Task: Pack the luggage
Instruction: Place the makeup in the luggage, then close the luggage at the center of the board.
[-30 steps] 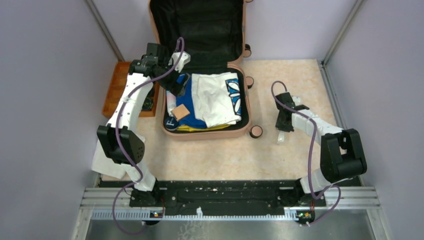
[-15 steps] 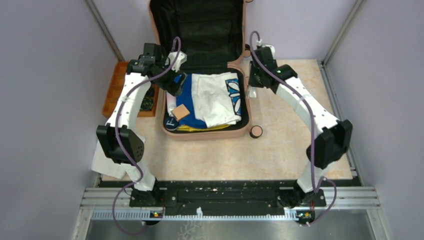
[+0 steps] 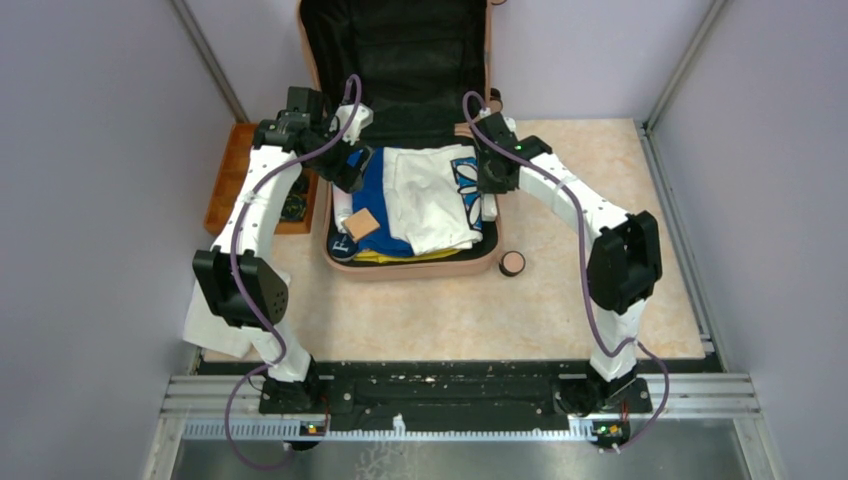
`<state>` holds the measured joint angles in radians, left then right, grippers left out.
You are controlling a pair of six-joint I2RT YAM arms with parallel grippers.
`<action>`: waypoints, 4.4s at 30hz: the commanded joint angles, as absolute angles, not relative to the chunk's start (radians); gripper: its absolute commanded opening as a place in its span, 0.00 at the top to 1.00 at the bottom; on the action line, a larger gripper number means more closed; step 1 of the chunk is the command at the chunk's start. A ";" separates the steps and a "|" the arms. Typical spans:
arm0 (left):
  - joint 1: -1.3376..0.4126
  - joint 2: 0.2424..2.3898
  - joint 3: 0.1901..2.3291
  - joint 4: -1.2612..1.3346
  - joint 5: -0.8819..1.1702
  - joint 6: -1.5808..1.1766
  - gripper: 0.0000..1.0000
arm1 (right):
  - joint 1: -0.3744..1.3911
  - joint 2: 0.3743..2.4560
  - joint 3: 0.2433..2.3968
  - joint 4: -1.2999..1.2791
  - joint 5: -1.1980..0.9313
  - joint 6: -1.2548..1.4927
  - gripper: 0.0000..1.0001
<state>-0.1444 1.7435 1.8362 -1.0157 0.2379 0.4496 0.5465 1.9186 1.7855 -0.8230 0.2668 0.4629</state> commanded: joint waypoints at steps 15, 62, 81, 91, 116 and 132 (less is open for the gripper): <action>-0.137 1.726 1.821 -0.986 0.235 0.445 0.01 | 0.555 1.910 1.636 -0.732 0.236 0.471 0.46; -0.006 1.865 1.739 -0.791 0.064 0.326 0.19 | 0.373 1.679 1.457 -0.524 0.089 0.541 0.40; 0.025 2.021 1.779 -0.823 0.348 0.322 0.57 | 0.360 1.968 1.591 -0.456 0.035 0.558 0.75; -0.070 2.054 1.734 -0.824 0.416 0.324 0.70 | 0.313 1.892 1.448 -0.389 0.045 0.597 1.00; -0.006 2.024 2.100 -0.403 0.256 0.125 0.02 | 0.308 1.869 1.413 -0.379 0.052 0.587 1.00; -0.044 2.123 1.933 0.206 -0.052 0.131 0.01 | 0.308 1.797 1.331 -0.328 0.014 0.587 1.00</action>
<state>-0.0380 2.0590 1.8717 0.0200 0.0055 0.1226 0.3145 1.8427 1.3720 -0.2539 0.0250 0.5713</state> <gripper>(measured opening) 0.987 0.051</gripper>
